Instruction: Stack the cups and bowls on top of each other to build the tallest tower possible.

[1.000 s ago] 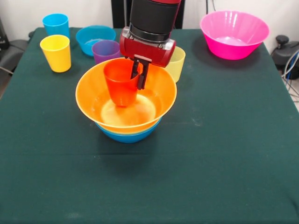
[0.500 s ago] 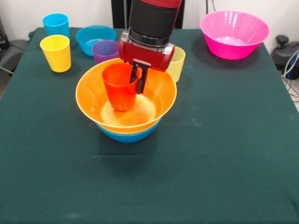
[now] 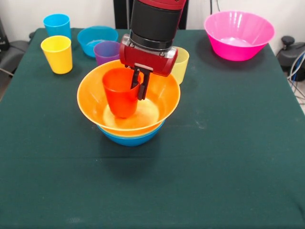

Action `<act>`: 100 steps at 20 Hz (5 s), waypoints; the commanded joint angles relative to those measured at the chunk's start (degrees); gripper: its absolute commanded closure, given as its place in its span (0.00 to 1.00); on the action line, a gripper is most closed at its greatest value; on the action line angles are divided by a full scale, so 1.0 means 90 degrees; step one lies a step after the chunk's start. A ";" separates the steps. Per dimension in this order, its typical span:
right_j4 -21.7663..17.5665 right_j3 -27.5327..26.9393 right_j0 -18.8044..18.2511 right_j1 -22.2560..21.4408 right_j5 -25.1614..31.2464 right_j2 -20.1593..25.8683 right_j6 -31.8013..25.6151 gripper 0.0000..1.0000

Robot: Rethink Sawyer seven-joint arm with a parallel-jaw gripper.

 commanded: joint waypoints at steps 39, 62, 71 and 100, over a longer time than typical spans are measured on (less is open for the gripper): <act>-0.0129 -0.0393 0.0015 0.0380 0.0705 0.0502 0.0138 0.00; 0.0061 -0.0252 -0.0164 -0.0749 0.2089 0.0694 -0.0057 0.00; -0.0379 -0.1215 0.0465 0.0004 0.2129 0.0141 0.0483 0.00; 0.0324 -0.2010 0.0343 0.0064 0.2940 -0.0072 0.0407 0.00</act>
